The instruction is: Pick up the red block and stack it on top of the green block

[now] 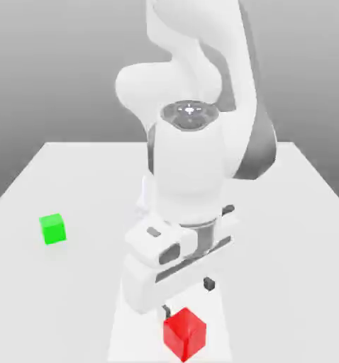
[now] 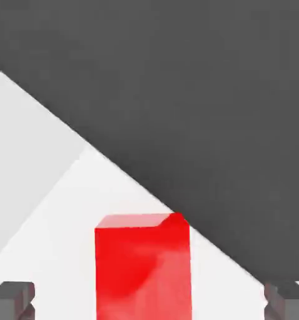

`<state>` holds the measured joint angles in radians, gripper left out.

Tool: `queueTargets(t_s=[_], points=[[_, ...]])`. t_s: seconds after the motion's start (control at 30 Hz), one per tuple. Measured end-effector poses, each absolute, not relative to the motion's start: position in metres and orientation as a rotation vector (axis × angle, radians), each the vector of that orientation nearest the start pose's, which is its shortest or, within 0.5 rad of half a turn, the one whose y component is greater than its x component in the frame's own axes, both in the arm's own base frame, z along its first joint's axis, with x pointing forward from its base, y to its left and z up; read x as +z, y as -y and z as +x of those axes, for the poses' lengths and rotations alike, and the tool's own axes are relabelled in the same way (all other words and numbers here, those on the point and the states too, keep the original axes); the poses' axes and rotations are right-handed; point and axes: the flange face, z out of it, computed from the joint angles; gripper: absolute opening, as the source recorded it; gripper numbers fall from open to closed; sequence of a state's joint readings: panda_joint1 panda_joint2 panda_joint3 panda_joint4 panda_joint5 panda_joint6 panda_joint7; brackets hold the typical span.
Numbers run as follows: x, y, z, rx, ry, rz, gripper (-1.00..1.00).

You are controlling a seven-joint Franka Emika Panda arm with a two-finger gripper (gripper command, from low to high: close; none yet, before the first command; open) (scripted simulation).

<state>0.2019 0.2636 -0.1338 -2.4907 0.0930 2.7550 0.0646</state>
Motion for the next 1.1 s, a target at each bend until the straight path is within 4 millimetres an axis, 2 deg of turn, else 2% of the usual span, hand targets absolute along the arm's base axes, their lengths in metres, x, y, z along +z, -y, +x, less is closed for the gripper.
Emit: queueTargets(t_s=[0.07,0.1,0.27,0.3,0.33,0.47,0.5,0.57,0.63,0.67,0.77,0.87,0.97,1.1], points=[[0.160,-0.025,0.470,-0.003,-0.119,-3.140,0.00],[0.150,-0.025,0.469,-0.001,-0.120,-3.140,-1.00],[0.150,-0.025,0.469,0.001,-0.120,-3.140,-1.00],[0.145,-0.025,0.469,0.002,-0.120,-3.140,-1.00],[0.149,-0.025,0.469,0.001,-0.119,-3.140,-1.00],[0.192,-0.025,0.470,0.000,-0.118,-3.140,-1.00],[0.203,-0.019,0.468,0.000,-0.134,-3.141,-1.00],[0.220,0.021,0.460,-0.006,-0.241,-3.151,-1.00],[0.234,0.076,0.443,-0.009,-0.403,-3.152,-1.00],[0.240,0.111,0.430,-0.008,-0.515,-3.143,-1.00],[0.252,0.181,0.384,-0.002,-0.759,-3.108,-1.00],[0.260,0.219,0.339,0.005,-0.918,-3.069,-1.00],[0.262,0.253,0.286,0.013,-1.101,-3.002,-1.00],[0.257,0.281,0.211,0.017,-1.339,-2.878,-1.00]])
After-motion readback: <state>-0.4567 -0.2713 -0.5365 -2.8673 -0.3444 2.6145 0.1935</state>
